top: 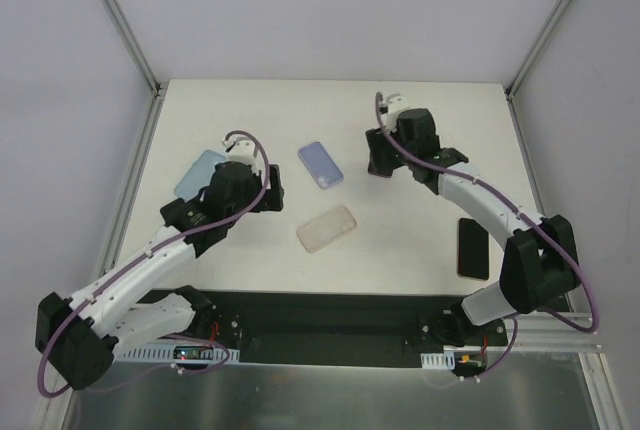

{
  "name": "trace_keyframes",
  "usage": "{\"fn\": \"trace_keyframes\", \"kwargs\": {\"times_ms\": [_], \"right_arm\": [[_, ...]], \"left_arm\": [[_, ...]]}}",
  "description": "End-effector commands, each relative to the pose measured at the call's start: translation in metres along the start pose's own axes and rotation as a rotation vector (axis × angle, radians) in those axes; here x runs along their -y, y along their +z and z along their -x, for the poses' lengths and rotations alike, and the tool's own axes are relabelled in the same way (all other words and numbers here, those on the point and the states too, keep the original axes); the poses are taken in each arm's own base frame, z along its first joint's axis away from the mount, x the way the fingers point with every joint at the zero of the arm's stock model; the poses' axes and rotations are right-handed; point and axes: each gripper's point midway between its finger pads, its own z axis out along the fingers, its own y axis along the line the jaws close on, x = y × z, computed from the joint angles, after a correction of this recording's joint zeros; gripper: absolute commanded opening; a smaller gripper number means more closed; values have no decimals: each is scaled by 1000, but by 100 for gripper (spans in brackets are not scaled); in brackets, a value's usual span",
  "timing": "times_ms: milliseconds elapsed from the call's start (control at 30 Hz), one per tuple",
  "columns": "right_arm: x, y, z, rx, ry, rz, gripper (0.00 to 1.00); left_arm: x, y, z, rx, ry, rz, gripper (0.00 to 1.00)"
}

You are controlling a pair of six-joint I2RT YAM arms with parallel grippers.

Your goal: Put the phone into the phone case

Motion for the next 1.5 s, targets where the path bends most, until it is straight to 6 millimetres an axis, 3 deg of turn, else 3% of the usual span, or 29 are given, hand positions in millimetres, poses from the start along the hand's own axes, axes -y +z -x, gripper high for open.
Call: {"fn": "trace_keyframes", "kwargs": {"times_ms": [0, 33, 100, 133, 167, 200, 433, 667, 833, 900, 1033, 1133, 1233, 1300, 1333, 1367, 1400, 1433, 1467], "right_arm": [[37, -26, -3, -121, 480, -179, 77], [40, -30, -3, -126, 506, -184, 85], [44, -39, -6, -131, 536, -189, 100], [46, -41, -8, -134, 546, -195, 96], [49, -46, -9, -139, 550, -207, 96], [52, -50, -9, -137, 554, -225, 96], [70, -66, -35, -220, 624, -291, 96], [77, -59, -54, -277, 657, -299, 96], [74, -50, -51, -287, 677, -275, 96], [74, -46, -54, -293, 688, -278, 96], [76, -39, -54, -302, 695, -283, 96], [76, -32, -55, -313, 713, -289, 96], [76, -23, -57, -338, 734, -299, 96], [81, -14, -57, -347, 736, -339, 96], [81, -7, -64, -372, 743, -357, 96], [84, -2, -59, -362, 746, -371, 96], [83, 2, -60, -370, 752, -375, 96], [81, 10, -66, -395, 758, -377, 96], [83, 14, -62, -386, 767, -386, 96]], "left_arm": [[33, 20, 0, -87, -4, -114, 90], [42, 32, -18, -168, 16, -151, 91], [57, 42, -24, -230, 52, -210, 89], [68, 51, -44, -321, 64, -266, 86], [76, 55, -44, -340, 72, -293, 84], [77, 65, -59, -399, 83, -295, 82], [83, 96, -99, -553, 114, -321, 71], [92, 94, -134, -663, 82, -375, 54], [85, 88, -157, -690, 94, -326, 42], [91, 82, -164, -690, 107, -341, 39], [80, 75, -185, -720, 119, -284, 25], [78, 66, -189, -731, 69, -261, 8], [84, 53, -179, -705, -44, -247, 3], [87, 46, -165, -646, -95, -259, 4], [90, 43, -159, -625, -127, -265, 11], [94, 37, -142, -570, -143, -285, 26], [95, 34, -136, -546, -151, -297, 33], [96, 30, -127, -514, -145, -313, 47], [99, 23, -108, -448, -146, -339, 75]]}}
